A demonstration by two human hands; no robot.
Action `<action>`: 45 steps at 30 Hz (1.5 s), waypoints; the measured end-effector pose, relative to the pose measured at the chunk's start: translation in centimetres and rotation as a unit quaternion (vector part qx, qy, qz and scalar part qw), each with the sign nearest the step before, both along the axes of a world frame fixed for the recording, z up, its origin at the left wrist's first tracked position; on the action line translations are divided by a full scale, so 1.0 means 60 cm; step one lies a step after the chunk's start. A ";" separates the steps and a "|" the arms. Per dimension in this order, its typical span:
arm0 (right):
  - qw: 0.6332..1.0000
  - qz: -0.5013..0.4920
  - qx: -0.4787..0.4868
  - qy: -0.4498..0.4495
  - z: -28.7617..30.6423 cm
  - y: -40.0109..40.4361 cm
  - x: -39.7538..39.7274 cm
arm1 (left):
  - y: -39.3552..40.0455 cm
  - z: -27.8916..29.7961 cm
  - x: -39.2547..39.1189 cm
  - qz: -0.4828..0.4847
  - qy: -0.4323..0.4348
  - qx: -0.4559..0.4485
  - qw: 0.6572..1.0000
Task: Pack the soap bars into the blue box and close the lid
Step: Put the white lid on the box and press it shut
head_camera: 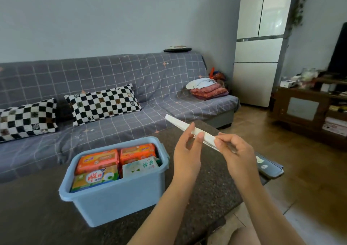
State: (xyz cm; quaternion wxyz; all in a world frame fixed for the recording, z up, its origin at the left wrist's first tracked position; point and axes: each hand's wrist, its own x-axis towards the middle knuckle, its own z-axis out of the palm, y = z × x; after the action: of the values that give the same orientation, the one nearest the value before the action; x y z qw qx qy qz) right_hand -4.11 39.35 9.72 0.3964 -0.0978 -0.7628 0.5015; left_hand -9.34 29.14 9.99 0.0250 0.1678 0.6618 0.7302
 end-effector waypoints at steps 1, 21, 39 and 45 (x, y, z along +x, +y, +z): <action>1.000 0.010 -0.005 0.014 0.013 -0.010 0.000 | -0.011 0.015 0.000 0.003 0.013 0.016 1.000; 0.914 0.254 -0.315 -0.012 0.136 -0.188 -0.099 | -0.337 0.119 -0.105 0.287 0.169 -0.181 0.925; 0.918 0.192 -0.306 -0.163 0.075 -0.161 -0.210 | -0.454 0.028 -0.165 0.355 -0.005 -0.299 0.886; 0.964 0.183 -0.055 -0.183 0.052 -0.165 -0.242 | -0.457 0.013 -0.180 0.365 -0.022 -0.370 0.854</action>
State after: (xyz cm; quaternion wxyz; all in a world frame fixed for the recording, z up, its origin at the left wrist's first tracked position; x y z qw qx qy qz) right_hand -18.63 29.47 12.85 0.1461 -0.0686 -0.7981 0.5805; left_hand -20.14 1.73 10.80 -0.1685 -0.1231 0.8961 0.3918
